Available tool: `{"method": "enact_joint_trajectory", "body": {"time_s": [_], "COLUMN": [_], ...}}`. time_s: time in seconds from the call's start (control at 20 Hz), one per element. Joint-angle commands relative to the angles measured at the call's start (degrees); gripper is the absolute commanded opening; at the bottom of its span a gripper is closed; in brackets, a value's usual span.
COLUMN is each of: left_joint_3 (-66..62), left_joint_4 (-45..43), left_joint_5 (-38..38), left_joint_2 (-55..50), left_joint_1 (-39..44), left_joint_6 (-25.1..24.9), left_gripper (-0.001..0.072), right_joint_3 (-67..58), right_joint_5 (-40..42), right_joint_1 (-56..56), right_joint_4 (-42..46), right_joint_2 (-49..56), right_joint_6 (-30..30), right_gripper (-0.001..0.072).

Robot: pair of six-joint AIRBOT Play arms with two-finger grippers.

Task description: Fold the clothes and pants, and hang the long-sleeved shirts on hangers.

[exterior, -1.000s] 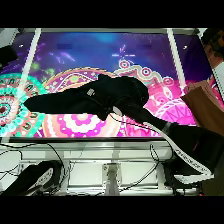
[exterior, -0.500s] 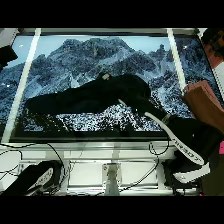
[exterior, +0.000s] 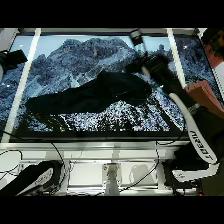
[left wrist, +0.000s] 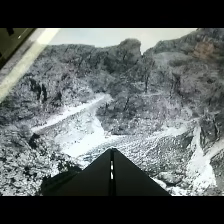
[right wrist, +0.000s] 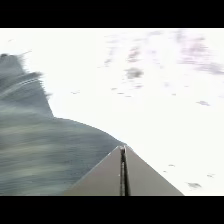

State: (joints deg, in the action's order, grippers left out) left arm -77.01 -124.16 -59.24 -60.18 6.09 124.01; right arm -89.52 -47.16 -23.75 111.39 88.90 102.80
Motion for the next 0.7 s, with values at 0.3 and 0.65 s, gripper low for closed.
{"method": "enact_joint_trajectory", "body": {"time_s": [0.3, 0.65], "left_joint_3": [3.67, 3.67], "left_joint_4": [5.99, 6.38], "left_joint_5": [-0.44, -0.63], "left_joint_2": [-3.65, -3.63], "left_joint_1": [0.0, 0.02], "left_joint_6": [-5.97, -5.99], "left_gripper": [0.0021, 0.0021], "right_joint_3": [-1.36, 2.8], "right_joint_5": [-19.41, -9.6], "right_joint_1": [1.62, -11.26], "right_joint_4": [-32.92, -28.2], "right_joint_2": [-0.37, 3.19], "right_joint_6": [-45.2, -46.69], "right_gripper": [0.0469, 0.0706]}}
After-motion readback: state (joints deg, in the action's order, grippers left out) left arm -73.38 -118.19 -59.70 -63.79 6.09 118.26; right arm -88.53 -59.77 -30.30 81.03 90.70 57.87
